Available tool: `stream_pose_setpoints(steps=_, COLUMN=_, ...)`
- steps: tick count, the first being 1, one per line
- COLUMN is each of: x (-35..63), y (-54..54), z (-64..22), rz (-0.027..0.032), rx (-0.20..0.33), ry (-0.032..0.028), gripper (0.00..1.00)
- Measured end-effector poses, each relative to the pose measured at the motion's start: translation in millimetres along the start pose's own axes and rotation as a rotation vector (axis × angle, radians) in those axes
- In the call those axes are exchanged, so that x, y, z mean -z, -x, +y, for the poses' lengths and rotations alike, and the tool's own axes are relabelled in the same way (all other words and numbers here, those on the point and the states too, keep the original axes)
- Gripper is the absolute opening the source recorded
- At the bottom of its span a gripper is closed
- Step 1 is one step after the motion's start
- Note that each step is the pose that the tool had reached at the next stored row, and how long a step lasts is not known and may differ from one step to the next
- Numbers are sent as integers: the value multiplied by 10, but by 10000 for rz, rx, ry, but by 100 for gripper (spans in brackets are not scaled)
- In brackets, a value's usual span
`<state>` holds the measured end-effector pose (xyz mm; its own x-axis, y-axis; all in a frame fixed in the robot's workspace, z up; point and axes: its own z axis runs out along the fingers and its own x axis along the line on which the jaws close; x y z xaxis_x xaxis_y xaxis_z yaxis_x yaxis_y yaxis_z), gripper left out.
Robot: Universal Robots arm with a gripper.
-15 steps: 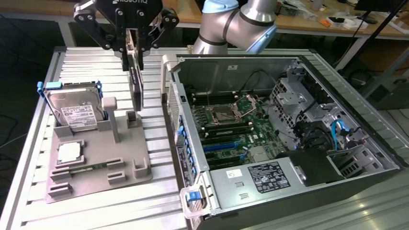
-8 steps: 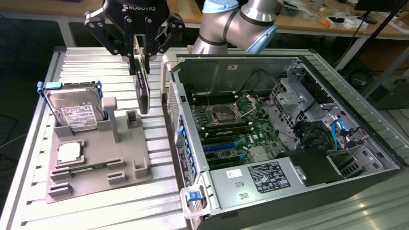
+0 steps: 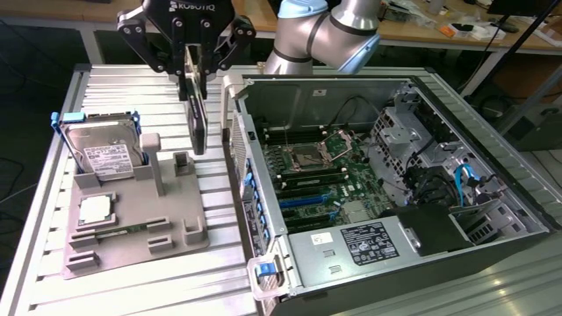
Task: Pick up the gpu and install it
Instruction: 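Pick up the gpu and move the gpu toward the slot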
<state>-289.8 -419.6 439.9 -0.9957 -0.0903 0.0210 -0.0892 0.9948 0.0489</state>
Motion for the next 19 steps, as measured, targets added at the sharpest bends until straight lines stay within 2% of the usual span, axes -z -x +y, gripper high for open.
stream_pose_setpoints(steps=2, x=24, y=8, z=3, rz=18, rx=-2, ry=-35, gripper=27)
stream_pose_setpoints(steps=6, x=44, y=74, z=1, rz=67, rx=-6, ry=-54, gripper=27)
stream_pose_setpoints(steps=19, x=41, y=441, z=-33, rz=71, rx=-5, ry=-54, gripper=27)
